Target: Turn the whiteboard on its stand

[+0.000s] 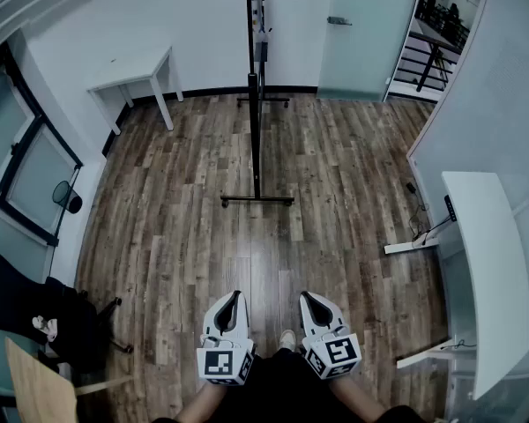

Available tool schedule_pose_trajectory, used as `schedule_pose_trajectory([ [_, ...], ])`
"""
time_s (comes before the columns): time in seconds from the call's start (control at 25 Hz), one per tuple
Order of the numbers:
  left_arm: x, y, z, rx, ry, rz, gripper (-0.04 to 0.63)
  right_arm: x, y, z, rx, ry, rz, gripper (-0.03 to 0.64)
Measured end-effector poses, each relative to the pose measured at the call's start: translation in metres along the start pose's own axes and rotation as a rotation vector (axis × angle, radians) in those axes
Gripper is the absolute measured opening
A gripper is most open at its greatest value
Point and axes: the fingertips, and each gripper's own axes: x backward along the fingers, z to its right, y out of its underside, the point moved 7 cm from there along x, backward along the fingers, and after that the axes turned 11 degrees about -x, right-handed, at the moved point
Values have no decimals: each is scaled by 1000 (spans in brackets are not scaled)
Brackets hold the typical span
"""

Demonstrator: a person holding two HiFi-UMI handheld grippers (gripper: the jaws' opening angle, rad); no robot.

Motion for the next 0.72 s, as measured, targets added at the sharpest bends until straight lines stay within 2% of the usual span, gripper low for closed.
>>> schedule_pose_trajectory([
  [0.72, -19, -2, 31, 32, -8, 1, 17, 5, -11, 31, 0, -32, 11, 11],
])
